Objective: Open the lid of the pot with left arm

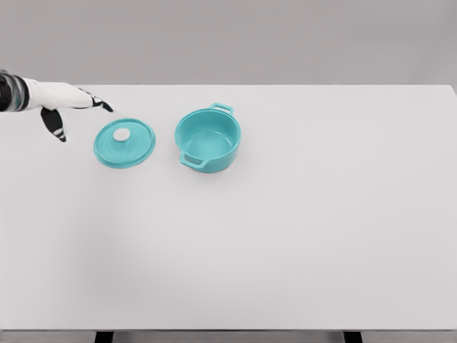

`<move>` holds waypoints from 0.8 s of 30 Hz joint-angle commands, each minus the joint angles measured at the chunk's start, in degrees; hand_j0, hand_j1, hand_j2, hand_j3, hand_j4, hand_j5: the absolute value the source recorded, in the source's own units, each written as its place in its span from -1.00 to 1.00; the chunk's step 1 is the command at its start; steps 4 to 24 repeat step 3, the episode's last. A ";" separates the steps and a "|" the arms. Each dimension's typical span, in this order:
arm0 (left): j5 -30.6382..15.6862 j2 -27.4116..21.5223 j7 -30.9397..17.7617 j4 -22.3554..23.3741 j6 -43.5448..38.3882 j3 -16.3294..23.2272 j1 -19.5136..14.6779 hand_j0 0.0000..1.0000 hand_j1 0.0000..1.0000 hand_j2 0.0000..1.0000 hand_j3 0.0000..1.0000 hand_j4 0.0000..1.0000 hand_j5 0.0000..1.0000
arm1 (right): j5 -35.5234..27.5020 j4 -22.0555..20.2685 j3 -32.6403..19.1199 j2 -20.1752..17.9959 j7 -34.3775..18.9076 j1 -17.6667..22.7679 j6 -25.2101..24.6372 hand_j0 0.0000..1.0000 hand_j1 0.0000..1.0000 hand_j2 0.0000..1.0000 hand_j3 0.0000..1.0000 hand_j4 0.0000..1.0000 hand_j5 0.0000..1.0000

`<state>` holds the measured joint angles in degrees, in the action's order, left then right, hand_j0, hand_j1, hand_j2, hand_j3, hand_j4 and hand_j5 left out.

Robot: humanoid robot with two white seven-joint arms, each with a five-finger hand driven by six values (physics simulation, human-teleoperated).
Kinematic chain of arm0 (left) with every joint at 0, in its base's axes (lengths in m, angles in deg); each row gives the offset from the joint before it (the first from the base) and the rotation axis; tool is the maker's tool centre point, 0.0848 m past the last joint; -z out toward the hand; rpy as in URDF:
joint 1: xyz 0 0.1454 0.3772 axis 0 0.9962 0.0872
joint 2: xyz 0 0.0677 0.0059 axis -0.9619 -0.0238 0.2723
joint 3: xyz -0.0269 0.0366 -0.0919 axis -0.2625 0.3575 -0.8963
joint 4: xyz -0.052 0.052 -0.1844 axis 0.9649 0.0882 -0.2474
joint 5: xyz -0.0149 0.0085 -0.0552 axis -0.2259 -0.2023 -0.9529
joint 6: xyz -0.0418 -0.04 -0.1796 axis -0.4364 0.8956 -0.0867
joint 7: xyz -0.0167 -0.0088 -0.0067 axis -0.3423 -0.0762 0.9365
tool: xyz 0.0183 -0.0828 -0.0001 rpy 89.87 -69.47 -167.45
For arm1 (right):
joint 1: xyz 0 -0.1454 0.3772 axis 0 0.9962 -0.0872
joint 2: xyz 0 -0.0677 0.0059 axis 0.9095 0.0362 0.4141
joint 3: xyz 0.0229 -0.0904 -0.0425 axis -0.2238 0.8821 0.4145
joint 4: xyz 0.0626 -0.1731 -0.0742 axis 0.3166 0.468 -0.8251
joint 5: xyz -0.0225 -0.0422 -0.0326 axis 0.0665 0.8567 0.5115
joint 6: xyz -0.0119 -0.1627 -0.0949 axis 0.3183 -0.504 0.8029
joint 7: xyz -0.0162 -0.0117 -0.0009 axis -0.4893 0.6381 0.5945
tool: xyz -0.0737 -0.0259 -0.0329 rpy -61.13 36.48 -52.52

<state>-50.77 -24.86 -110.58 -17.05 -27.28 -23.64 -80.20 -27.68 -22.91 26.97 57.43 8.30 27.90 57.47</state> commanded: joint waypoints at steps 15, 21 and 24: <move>-4.45 -0.74 0.02 4.45 -0.16 -1.14 0.09 1.00 1.00 1.00 1.00 1.00 1.00 | -0.01 -0.03 0.02 -0.01 -0.02 0.00 0.07 1.00 1.00 1.00 1.00 1.00 1.00; -4.45 -0.74 0.02 4.45 -0.16 -1.14 0.09 1.00 1.00 1.00 1.00 1.00 1.00 | -0.01 -0.03 0.02 -0.01 -0.02 0.00 0.07 1.00 1.00 1.00 1.00 1.00 1.00; -4.45 -0.74 0.02 4.45 -0.16 -1.14 0.09 1.00 1.00 1.00 1.00 1.00 1.00 | -0.01 -0.03 0.02 -0.01 -0.02 0.00 0.07 1.00 1.00 1.00 1.00 1.00 1.00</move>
